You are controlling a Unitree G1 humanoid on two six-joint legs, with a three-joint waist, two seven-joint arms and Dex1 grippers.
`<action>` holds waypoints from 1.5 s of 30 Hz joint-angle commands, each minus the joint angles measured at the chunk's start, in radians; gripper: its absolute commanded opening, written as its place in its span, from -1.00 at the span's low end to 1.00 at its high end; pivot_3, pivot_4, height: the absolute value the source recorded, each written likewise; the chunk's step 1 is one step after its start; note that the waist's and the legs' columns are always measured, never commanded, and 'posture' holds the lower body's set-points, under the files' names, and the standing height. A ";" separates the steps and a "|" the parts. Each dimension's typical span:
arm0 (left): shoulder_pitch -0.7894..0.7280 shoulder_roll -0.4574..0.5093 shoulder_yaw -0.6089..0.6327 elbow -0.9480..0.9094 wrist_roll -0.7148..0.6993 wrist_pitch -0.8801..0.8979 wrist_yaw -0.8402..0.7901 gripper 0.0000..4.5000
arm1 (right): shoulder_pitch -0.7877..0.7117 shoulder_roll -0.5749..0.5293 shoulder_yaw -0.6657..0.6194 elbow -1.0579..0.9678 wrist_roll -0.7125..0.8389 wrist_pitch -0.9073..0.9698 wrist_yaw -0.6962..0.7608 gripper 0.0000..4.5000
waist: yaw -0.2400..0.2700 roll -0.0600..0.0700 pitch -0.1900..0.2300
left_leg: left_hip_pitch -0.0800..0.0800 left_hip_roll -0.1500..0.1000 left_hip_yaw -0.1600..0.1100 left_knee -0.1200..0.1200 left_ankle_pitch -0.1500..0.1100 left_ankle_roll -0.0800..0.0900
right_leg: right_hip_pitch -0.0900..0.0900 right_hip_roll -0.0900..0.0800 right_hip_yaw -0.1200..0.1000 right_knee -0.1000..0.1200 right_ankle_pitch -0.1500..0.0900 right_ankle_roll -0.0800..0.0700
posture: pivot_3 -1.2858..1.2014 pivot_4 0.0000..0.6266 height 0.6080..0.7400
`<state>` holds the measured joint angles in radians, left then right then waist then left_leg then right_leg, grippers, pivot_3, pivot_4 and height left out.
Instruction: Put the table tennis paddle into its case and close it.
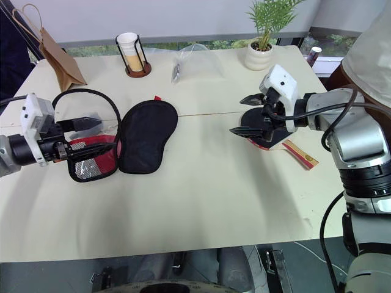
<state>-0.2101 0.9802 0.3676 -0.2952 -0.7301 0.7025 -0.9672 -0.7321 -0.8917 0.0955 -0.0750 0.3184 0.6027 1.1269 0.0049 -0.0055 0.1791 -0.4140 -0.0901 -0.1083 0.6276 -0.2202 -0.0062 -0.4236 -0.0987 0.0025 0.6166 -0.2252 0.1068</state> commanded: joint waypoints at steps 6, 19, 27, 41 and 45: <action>-0.022 0.010 0.050 -0.020 -0.036 0.004 -0.018 1.00 | -0.004 0.012 -0.012 -0.035 0.007 -0.010 0.005 0.98 | 0.000 0.000 0.000 | 0.000 0.000 0.000 0.000 0.000 0.000 | 0.000 0.000 0.000 0.000 0.000 0.000 | 0.03 -0.52 1.00; -0.019 -0.003 0.034 -0.031 -0.055 0.007 -0.001 1.00 | 0.000 0.016 -0.006 -0.044 0.020 0.020 0.015 0.98 | 0.000 0.000 0.000 | 0.000 0.000 0.000 0.000 0.000 0.000 | 0.000 0.000 0.000 0.000 0.000 0.000 | 0.03 -0.52 1.00; -0.017 -0.007 0.030 -0.033 -0.055 0.004 0.002 1.00 | -0.007 0.026 0.003 -0.043 0.021 0.035 0.016 0.98 | 0.000 0.000 0.000 | 0.000 0.000 0.000 0.000 0.000 0.000 | 0.000 0.000 0.000 0.000 0.000 0.000 | 0.03 -0.52 1.00; -0.032 0.012 0.054 0.036 -0.018 -0.025 0.001 1.00 | -0.141 0.421 0.175 0.048 -0.018 0.290 -0.235 0.98 | -0.023 0.000 0.000 | 0.001 0.001 0.000 -0.001 0.001 -0.001 | -0.003 0.001 0.002 0.005 0.000 0.000 | 0.03 -0.52 1.00; -0.026 0.023 0.065 0.040 -0.012 -0.029 -0.004 1.00 | -0.183 0.565 0.234 0.151 -0.049 0.338 -0.319 0.98 | -0.019 0.000 0.000 | 0.001 -0.001 0.000 -0.001 0.001 -0.002 | -0.005 0.001 0.003 0.010 0.001 0.001 | 0.03 -0.52 1.00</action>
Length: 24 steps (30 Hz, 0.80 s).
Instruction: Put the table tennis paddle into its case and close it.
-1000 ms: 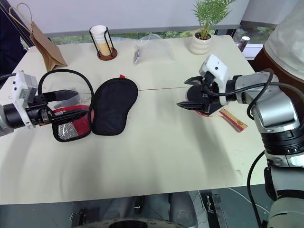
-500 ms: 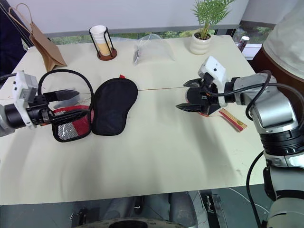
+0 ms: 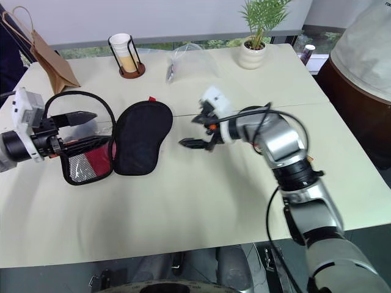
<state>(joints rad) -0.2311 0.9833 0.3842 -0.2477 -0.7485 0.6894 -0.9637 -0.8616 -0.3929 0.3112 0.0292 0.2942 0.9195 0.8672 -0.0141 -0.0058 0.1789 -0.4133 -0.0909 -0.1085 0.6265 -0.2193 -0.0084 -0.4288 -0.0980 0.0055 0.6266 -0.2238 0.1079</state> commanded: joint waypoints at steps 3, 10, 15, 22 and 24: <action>0.009 0.021 0.060 -0.024 0.002 -0.010 -0.003 1.00 | -0.080 0.153 0.038 0.138 -0.053 0.045 -0.120 0.98 | -0.002 0.000 0.000 | 0.000 0.000 0.000 0.000 0.000 -0.001 | 0.000 0.000 0.000 0.001 0.000 0.000 | 0.03 -0.52 1.00; 0.039 0.014 0.080 -0.071 -0.008 0.005 0.020 1.00 | -0.089 0.275 0.063 0.269 -0.092 0.064 -0.190 0.98 | -0.004 0.000 0.000 | 0.000 0.000 0.000 0.000 0.001 -0.002 | -0.001 0.001 0.000 0.002 0.000 0.000 | 0.03 -0.52 1.00; 0.049 0.017 0.089 -0.086 -0.013 0.011 0.027 1.00 | -0.090 0.343 0.050 0.346 -0.099 0.045 -0.217 0.98 | -0.007 0.000 0.000 | 0.001 0.000 -0.001 -0.001 0.002 -0.003 | -0.002 0.002 0.000 0.003 0.000 0.000 | 0.03 -0.52 1.00; 0.046 0.021 0.090 -0.094 -0.014 0.018 0.033 1.00 | -0.088 0.417 0.069 0.425 -0.129 -0.005 -0.231 0.98 | -0.030 -0.001 -0.001 | 0.005 0.001 -0.001 -0.007 0.003 -0.006 | -0.001 0.003 0.001 0.003 0.000 -0.001 | 0.03 -0.52 1.00; 0.046 0.022 0.091 -0.096 -0.013 0.018 0.034 1.00 | -0.086 0.430 0.090 0.449 -0.153 -0.033 -0.234 0.98 | -0.034 -0.001 -0.001 | 0.006 0.001 -0.001 -0.008 0.004 -0.006 | -0.001 0.003 0.002 0.004 0.000 -0.001 | 0.03 -0.52 1.00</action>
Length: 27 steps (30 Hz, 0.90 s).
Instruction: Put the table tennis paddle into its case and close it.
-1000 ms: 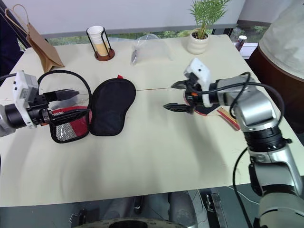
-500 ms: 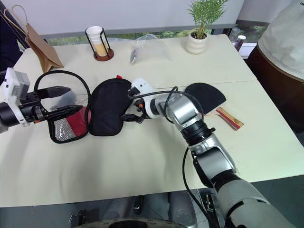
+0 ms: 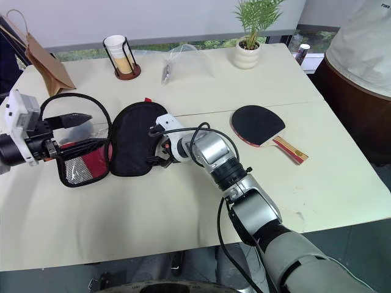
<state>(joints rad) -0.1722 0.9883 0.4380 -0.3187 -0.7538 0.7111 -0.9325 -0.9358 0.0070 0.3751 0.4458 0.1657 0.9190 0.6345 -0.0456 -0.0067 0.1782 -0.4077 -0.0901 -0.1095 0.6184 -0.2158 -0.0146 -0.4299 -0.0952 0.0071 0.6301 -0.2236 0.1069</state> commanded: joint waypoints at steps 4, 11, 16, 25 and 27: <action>-0.009 0.017 0.042 -0.031 -0.009 -0.002 0.006 1.00 | -0.003 0.056 0.064 0.085 -0.073 -0.096 -0.002 0.98 | -0.009 0.000 -0.001 | 0.002 0.001 0.000 -0.003 0.001 -0.001 | 0.000 0.001 0.001 0.001 -0.001 -0.002 | 0.03 -0.52 1.00; 0.003 0.015 0.057 -0.043 -0.009 0.005 0.012 1.00 | 0.024 0.090 0.129 0.111 -0.137 -0.160 0.021 0.56 | -0.024 -0.001 -0.001 | 0.006 0.002 0.000 -0.005 0.001 -0.002 | 0.002 0.003 0.002 0.001 -0.001 -0.003 | 0.03 -0.52 1.00; 0.014 0.010 0.060 -0.049 -0.008 0.003 0.020 1.00 | 0.032 0.089 0.141 0.129 -0.184 -0.198 0.021 -0.54 | -0.024 -0.001 -0.001 | 0.007 0.002 0.000 -0.007 0.001 -0.002 | 0.002 0.003 0.002 0.001 -0.001 -0.004 | 0.03 -0.52 1.00; 0.003 0.003 0.042 -0.042 -0.001 -0.010 0.027 1.00 | 0.035 -0.030 0.098 0.011 -0.187 -0.129 0.086 -0.98 | -0.011 -0.001 -0.001 | 0.012 0.002 0.000 -0.007 0.001 -0.002 | 0.004 0.003 0.002 0.000 -0.002 -0.005 | 0.03 -0.52 1.00; 0.000 0.001 0.035 -0.037 0.002 -0.014 0.025 1.00 | 0.054 -0.110 0.096 -0.086 -0.173 -0.103 0.144 -0.98 | 0.004 -0.001 -0.001 | 0.012 0.001 0.000 -0.007 0.001 -0.002 | 0.004 0.002 0.002 0.000 -0.002 -0.004 | 0.03 -0.52 1.00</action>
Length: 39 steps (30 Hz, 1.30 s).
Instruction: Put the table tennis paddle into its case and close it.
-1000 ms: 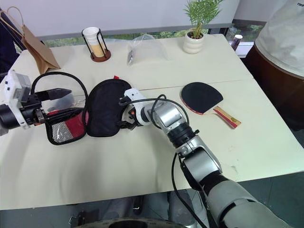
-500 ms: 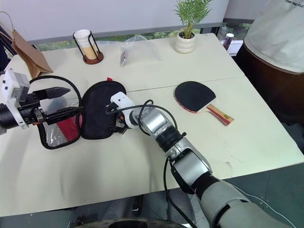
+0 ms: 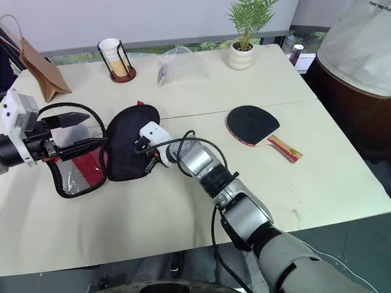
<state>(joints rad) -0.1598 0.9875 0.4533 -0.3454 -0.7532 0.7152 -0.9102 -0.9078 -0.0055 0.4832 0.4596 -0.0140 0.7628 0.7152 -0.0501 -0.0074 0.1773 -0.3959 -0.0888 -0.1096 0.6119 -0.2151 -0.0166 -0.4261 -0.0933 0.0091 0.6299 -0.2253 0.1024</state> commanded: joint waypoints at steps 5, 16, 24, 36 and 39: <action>-0.032 -0.008 -0.007 0.002 0.009 -0.031 0.000 1.00 | 0.099 -0.345 0.019 -0.340 0.038 0.005 0.260 -0.98 | 0.028 -0.001 0.000 | -0.001 -0.001 0.000 0.001 0.000 0.000 | 0.002 -0.002 -0.002 -0.002 0.000 0.000 | 0.03 -0.52 1.00; -0.062 -0.033 -0.059 0.022 0.030 -0.053 -0.009 1.00 | 0.140 -0.649 -0.019 -0.355 0.029 -0.237 0.481 -0.98 | 0.031 -0.002 0.001 | -0.005 0.001 0.002 0.001 0.000 0.000 | 0.001 -0.002 -0.002 -0.001 -0.001 0.001 | 0.03 -0.52 1.00; -0.054 -0.037 -0.059 0.012 0.026 -0.051 -0.009 1.00 | 0.097 -0.705 -0.053 -0.225 0.006 -0.383 0.533 -0.98 | 0.035 -0.002 0.001 | -0.008 0.001 0.002 0.003 0.000 0.000 | -0.001 -0.002 -0.002 -0.002 -0.001 0.001 | 0.03 -0.52 1.00; -0.072 -0.041 -0.086 0.023 0.035 -0.056 -0.014 1.00 | 0.070 -0.688 -0.082 -0.137 -0.024 -0.421 0.530 -0.98 | 0.035 -0.002 0.001 | -0.009 0.001 0.002 0.003 0.000 0.000 | -0.001 -0.002 -0.002 -0.002 -0.001 0.000 | 0.03 -0.52 1.00; -0.090 -0.044 -0.101 0.036 0.041 -0.060 -0.022 1.00 | 0.070 -0.677 -0.113 -0.151 -0.023 -0.364 0.480 -0.58 | 0.036 -0.002 0.001 | -0.009 0.001 0.002 0.003 0.000 0.000 | -0.001 -0.002 -0.002 -0.002 -0.001 0.000 | 0.03 -0.52 1.00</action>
<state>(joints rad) -0.2308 0.9437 0.3516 -0.3093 -0.7155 0.6790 -0.9248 -0.8202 -0.6864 0.4142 0.3485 -0.0382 0.3743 1.2176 -0.0144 -0.0093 0.1781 -0.4046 -0.0883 -0.1076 0.6151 -0.2149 -0.0163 -0.4270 -0.0954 0.0073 0.6283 -0.2264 0.1028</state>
